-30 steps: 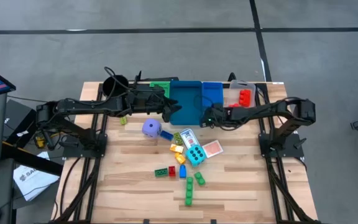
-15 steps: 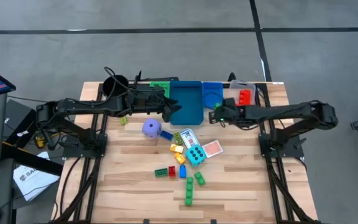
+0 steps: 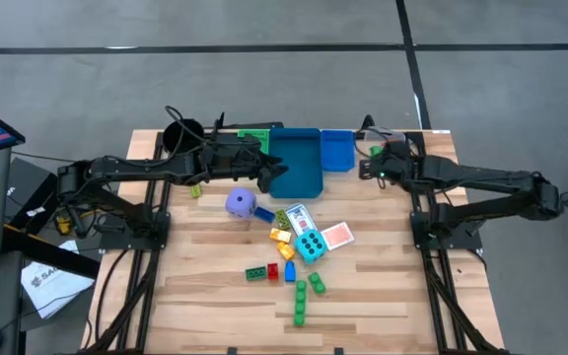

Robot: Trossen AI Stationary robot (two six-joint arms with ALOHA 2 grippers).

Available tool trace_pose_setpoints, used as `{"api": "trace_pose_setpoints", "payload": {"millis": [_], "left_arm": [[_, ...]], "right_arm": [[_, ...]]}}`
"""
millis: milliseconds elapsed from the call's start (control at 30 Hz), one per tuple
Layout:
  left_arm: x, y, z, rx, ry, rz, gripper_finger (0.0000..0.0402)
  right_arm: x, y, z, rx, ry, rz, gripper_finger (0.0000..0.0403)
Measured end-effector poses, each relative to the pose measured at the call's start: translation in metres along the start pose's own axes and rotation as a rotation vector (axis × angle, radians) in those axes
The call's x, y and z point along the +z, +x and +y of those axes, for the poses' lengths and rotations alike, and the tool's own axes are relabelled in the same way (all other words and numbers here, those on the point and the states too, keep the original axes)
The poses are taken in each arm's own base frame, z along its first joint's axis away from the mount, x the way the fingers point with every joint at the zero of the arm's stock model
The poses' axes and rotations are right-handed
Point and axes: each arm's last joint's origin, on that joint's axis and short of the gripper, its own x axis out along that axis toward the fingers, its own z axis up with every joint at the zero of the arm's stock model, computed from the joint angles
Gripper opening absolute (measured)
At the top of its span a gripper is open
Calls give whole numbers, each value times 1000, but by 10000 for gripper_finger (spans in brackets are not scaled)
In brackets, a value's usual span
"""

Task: Pick & Place Toys
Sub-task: Put the large green game piece into the transparent bin, then put the small blue game piece into the green bin

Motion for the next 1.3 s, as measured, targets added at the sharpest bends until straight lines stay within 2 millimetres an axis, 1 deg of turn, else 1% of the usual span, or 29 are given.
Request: {"api": "trace_pose_setpoints", "payload": {"millis": [133, 333, 467, 600, 800, 900, 1000, 1100, 1233, 1300], "left_arm": [[0, 0, 0, -1, 0, 0, 204], [0, 0, 1, 18, 0, -11, 204], [0, 0, 1, 19, -1, -12, 204], [1, 0, 1, 23, -1, -13, 204], [1, 0, 1, 23, -1, -13, 204], [0, 0, 1, 23, -1, -13, 204], [0, 0, 1, 23, -1, -13, 204], [0, 0, 1, 23, -1, -12, 204], [0, 0, 1, 22, 0, -11, 204], [0, 0, 1, 18, 0, -5, 204]], "right_arm": [[7, 4, -9, -47, -18, 5, 167], [14, 14, -16, -79, -38, 41, 167], [18, 19, -18, -80, -64, 70, 188], [21, 24, -20, -94, -42, 68, 209], [27, 28, -21, -80, 0, 58, 218], [27, 28, -20, -53, -2, 81, 219], [27, 26, -12, 59, -100, 104, 220], [26, 22, 1, 229, -230, 110, 220], [23, 11, 21, 498, -375, 88, 220], [22, 3, 32, 656, -418, 72, 220]]}}
